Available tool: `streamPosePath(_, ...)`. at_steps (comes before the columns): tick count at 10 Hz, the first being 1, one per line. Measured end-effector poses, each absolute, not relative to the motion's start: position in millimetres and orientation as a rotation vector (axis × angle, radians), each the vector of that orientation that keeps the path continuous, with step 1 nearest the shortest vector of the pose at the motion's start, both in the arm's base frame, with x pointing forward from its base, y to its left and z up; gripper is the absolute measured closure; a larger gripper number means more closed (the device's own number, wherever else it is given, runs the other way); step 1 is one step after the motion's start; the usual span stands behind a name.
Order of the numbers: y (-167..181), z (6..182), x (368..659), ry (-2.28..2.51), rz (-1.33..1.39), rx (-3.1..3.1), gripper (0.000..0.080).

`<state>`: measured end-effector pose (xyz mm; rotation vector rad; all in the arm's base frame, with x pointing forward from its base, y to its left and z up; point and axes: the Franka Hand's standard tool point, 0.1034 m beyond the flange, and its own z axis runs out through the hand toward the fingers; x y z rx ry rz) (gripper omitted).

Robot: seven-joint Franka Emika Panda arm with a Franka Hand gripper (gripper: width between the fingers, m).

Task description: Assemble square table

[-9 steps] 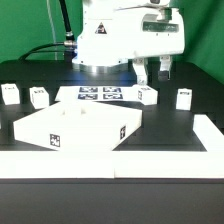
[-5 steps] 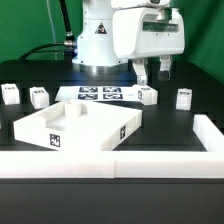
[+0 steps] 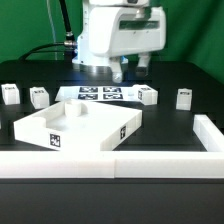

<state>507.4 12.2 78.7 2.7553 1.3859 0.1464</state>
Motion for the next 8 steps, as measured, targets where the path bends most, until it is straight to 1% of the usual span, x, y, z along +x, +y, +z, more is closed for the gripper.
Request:
streamPosePath(1,-9.1,69.8,499.3,1.429,0.14,2.73,0.015)
streamPosePath(5,-9.6,70.4,499.5,1.379,0.134,2.76,0.015)
streamPosePath(6,-11.3,68.0,498.3,1.371,0.111,2.771,0.015)
streamPosePath(7,-15.9,61.6,498.6,1.357,0.049,2.797,0.015)
streamPosePath(8,-19.2,52.9,500.6,1.349,0.043,2.804,0.015)
